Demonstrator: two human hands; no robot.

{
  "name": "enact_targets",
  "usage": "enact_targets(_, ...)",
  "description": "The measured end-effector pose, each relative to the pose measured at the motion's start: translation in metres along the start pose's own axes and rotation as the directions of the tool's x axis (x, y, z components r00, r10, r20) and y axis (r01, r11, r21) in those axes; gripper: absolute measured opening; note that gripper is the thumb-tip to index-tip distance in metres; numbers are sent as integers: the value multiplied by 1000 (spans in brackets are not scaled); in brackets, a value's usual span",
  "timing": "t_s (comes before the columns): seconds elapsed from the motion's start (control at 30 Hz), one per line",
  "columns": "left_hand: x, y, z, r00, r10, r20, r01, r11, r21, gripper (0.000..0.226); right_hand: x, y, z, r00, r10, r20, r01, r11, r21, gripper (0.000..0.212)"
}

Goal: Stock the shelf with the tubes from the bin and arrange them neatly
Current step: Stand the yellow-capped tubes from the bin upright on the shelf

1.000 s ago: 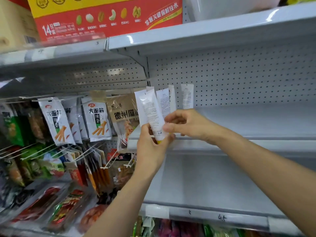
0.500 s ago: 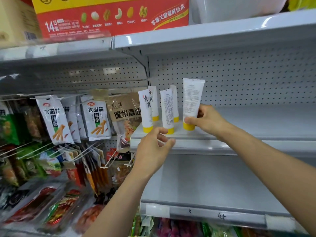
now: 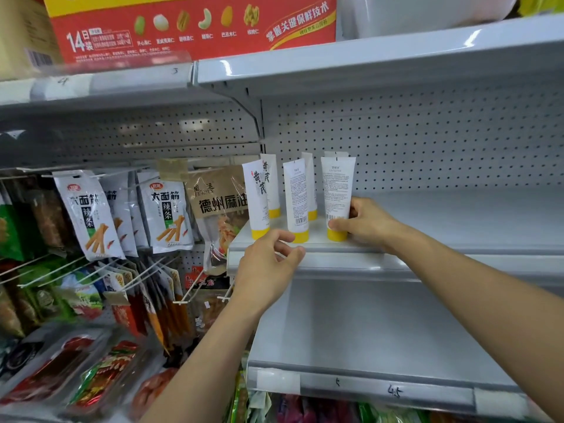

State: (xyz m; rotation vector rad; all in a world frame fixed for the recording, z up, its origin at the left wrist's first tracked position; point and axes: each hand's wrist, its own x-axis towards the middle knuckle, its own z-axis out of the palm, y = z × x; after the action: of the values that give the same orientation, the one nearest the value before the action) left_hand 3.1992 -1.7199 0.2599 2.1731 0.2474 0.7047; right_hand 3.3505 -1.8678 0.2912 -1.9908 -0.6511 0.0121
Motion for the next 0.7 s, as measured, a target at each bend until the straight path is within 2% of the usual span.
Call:
enact_targets(0.37,3,-5,-1,1000,14,22,-14,1000,-13,19,-8,-5,2,999,8,37,-5,997,-76,32)
enact_targets(0.43,1,-8,-6,1000,16,21,-15,1000,-23,20,-13,-5,6,1000,11,-17,-13,995,-100,35)
enact_targets(0.47,0,-10,-9,1000,17,19,-17,999,-35,21,-18,-6,8,995,-2,-100,-10,993,-119,36)
enact_targets(0.57,-11,-23,-21,999,25,32,-23,998,-65,20,-47,-10,20,898,-150,-414,60,973,-224,37)
enact_targets(0.63,-21,-37,-28,998,32,51,-29,998,-59,18,-75,-14,37,848,-280,-449,160,944,-288,32)
enact_targets(0.7,-33,-56,-37,997,35,73,-32,999,-41,18,-99,-13,62,851,-372,-370,242,904,-352,29)
